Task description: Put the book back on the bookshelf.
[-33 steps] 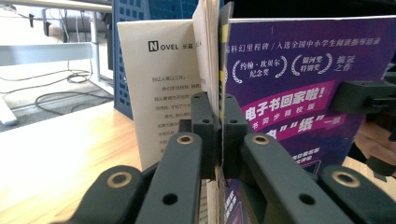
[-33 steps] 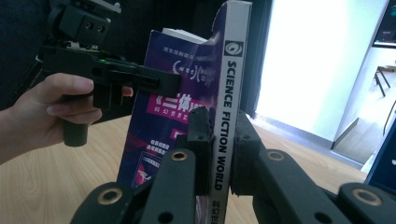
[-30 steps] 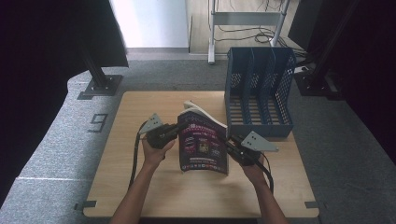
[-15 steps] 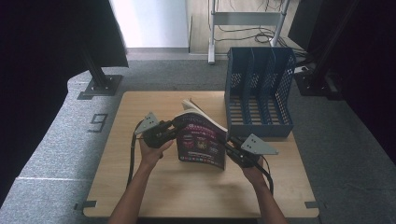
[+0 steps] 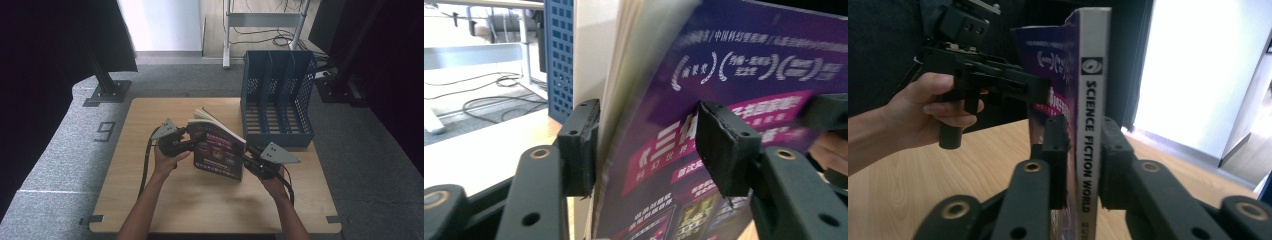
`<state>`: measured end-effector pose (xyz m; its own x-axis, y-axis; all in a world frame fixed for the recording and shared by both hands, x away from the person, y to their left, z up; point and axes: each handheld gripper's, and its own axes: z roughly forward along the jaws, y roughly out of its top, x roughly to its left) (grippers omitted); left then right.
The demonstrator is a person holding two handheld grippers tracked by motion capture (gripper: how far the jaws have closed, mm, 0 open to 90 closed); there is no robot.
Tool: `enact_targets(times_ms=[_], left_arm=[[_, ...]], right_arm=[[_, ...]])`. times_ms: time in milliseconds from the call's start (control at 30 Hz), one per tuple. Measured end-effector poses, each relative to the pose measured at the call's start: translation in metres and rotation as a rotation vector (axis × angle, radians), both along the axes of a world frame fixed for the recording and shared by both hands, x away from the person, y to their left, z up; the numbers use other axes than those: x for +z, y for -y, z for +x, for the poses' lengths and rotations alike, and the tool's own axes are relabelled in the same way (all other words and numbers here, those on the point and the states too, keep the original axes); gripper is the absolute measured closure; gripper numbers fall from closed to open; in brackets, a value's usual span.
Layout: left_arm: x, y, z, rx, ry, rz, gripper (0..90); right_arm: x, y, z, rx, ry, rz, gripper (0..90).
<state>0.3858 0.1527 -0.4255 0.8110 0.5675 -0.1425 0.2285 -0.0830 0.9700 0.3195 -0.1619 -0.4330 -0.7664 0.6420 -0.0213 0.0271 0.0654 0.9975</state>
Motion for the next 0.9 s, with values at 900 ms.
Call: enact_targets(times_ms=[900], left_arm=[[0.0,0.004,-0.01,0.036,0.015,0.065,44.1]], right_arm=[[0.001,-0.02,0.022,-0.071,-0.09,-0.095,81.3]])
